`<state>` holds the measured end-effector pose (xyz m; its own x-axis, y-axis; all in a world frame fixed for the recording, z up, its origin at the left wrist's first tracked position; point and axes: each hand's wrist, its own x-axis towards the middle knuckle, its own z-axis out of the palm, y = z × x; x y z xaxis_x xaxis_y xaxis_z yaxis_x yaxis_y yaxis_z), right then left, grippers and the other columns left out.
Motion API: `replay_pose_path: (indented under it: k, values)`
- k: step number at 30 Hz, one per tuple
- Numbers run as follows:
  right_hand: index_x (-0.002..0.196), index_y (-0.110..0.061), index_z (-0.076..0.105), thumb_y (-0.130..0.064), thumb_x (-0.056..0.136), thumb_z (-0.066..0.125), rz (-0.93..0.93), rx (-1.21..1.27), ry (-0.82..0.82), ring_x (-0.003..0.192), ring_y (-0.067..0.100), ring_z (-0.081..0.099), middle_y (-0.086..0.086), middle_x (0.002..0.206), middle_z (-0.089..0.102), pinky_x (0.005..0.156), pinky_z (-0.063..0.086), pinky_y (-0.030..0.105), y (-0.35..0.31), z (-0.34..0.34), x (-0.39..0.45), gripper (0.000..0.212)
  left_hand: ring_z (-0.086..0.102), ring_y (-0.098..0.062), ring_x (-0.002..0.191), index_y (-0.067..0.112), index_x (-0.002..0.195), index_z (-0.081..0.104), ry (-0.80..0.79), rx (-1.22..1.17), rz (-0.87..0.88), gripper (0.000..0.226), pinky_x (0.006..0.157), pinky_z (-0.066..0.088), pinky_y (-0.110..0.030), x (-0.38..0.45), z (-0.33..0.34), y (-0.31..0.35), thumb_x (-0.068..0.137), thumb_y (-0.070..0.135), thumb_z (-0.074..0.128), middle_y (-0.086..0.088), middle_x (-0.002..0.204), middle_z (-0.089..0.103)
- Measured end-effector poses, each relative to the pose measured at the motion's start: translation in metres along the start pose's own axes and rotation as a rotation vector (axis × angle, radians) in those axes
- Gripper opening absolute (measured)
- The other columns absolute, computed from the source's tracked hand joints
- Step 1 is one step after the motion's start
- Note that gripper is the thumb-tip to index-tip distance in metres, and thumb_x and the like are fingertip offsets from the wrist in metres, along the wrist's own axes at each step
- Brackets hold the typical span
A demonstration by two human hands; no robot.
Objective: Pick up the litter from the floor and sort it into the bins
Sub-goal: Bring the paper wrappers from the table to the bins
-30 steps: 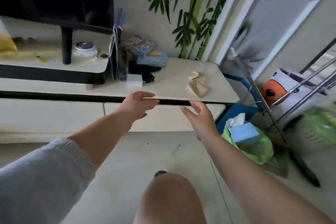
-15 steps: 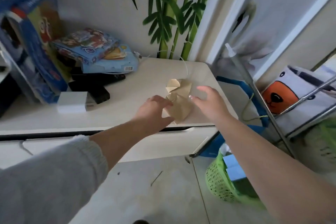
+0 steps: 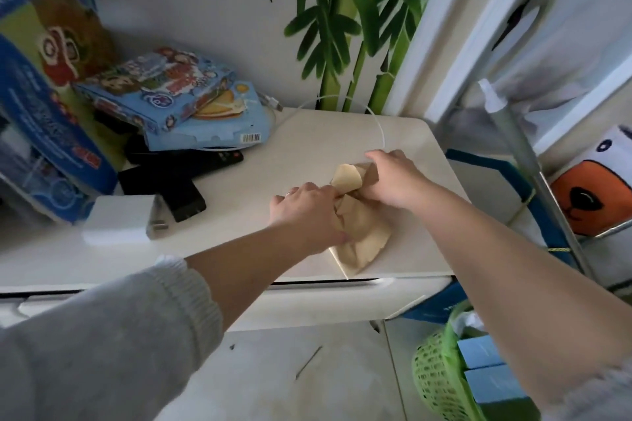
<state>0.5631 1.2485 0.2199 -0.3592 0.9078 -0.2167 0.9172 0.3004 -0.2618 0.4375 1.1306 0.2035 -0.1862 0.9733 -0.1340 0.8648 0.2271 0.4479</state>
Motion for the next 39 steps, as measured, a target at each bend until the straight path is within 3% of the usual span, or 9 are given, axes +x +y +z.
replay_pose_path:
  k: [3, 6, 9, 12, 21, 26, 29, 32, 39]
  values:
    - [0.121, -0.023, 0.052, -0.044, 0.074, 0.065, 0.004, 0.015, 0.063, 0.108, 0.032, 0.051, 0.013, 0.121, 0.045, 0.083, 0.046, 0.035, -0.003, 0.001, 0.000, 0.054, 0.050, -0.021, 0.102, 0.030, 0.114, 0.052, -0.068, 0.024, -0.036, 0.057, 0.081, 0.031, -0.033, -0.001, -0.005, -0.003, 0.066, 0.055, 0.068, 0.001, 0.102, 0.050]
    - [0.084, -0.022, 0.054, -0.041, 0.076, 0.063, -0.028, 0.107, 0.151, 0.085, 0.024, 0.053, 0.006, 0.093, 0.056, 0.055, 0.033, 0.028, -0.006, 0.003, -0.009, 0.023, 0.051, -0.023, 0.098, 0.023, 0.107, 0.053, -0.100, 0.009, -0.070, 0.055, 0.082, 0.035, -0.034, -0.007, -0.010, -0.008, 0.066, 0.056, 0.068, 0.000, 0.103, 0.050]
    - [0.094, -0.021, 0.059, -0.032, 0.080, 0.065, -0.018, 0.230, 0.245, 0.084, 0.019, 0.055, -0.005, 0.088, 0.058, 0.064, 0.039, 0.027, -0.011, 0.001, -0.024, 0.019, 0.052, -0.023, 0.091, 0.016, 0.104, 0.053, -0.061, -0.141, -0.100, 0.050, 0.076, 0.045, -0.033, -0.018, -0.018, -0.017, 0.071, 0.050, 0.070, -0.004, 0.102, 0.049]
    - [0.109, -0.021, 0.059, -0.022, 0.084, 0.064, -0.015, 0.345, 0.334, 0.086, 0.015, 0.053, -0.007, 0.095, 0.056, 0.072, 0.039, 0.026, -0.022, -0.007, -0.040, 0.026, 0.047, -0.016, 0.071, 0.014, 0.090, 0.053, 0.024, -0.308, -0.111, 0.025, 0.054, 0.037, -0.026, -0.030, -0.031, -0.033, 0.079, 0.031, 0.068, -0.004, 0.089, 0.053]
    - [0.116, -0.021, 0.058, -0.016, 0.084, 0.055, -0.121, 0.582, 0.337, 0.103, 0.022, 0.060, 0.001, 0.113, 0.062, 0.087, 0.053, 0.046, -0.107, -0.026, -0.110, 0.032, 0.061, -0.030, 0.091, 0.011, 0.103, 0.060, 0.191, -0.702, -0.277, 0.032, 0.078, 0.056, -0.046, -0.114, -0.079, -0.098, 0.077, 0.025, 0.072, -0.011, 0.096, 0.063]
    - [0.107, -0.026, 0.058, -0.019, 0.083, 0.056, -0.245, 0.618, 0.213, 0.097, 0.020, 0.062, -0.002, 0.105, 0.064, 0.083, 0.055, 0.044, -0.190, -0.001, -0.163, 0.024, 0.064, -0.022, 0.084, 0.014, 0.098, 0.061, 0.375, -0.928, -0.421, 0.023, 0.070, 0.059, -0.038, -0.201, -0.105, -0.176, 0.078, 0.021, 0.071, -0.005, 0.091, 0.065]
    - [0.101, -0.026, 0.059, -0.020, 0.083, 0.057, -0.331, 0.620, 0.136, 0.085, 0.017, 0.065, -0.001, 0.099, 0.067, 0.061, 0.056, 0.030, -0.259, 0.022, -0.195, 0.019, 0.063, -0.018, 0.079, 0.021, 0.081, 0.060, 0.522, -1.055, -0.501, 0.014, 0.062, 0.057, -0.032, -0.267, -0.131, -0.234, 0.076, 0.016, 0.072, 0.000, 0.083, 0.064]
    - [0.107, -0.027, 0.059, -0.022, 0.083, 0.058, -0.420, 0.598, 0.068, 0.087, 0.019, 0.065, 0.001, 0.100, 0.067, 0.074, 0.057, 0.038, -0.343, 0.048, -0.227, 0.025, 0.063, -0.016, 0.075, 0.022, 0.075, 0.058, 0.679, -1.107, -0.577, 0.015, 0.057, 0.057, -0.028, -0.345, -0.167, -0.299, 0.076, 0.013, 0.071, 0.000, 0.079, 0.064]
    - [0.104, -0.021, 0.060, -0.012, 0.082, 0.057, -0.688, 0.707, -0.216, 0.087, 0.018, 0.063, 0.006, 0.101, 0.067, 0.062, 0.055, 0.027, -0.561, 0.127, -0.325, 0.024, 0.064, -0.022, 0.074, 0.020, 0.080, 0.063, 1.070, -0.932, -0.801, 0.005, 0.072, 0.057, -0.043, -0.555, -0.239, -0.431, 0.076, 0.019, 0.067, -0.006, 0.081, 0.066]
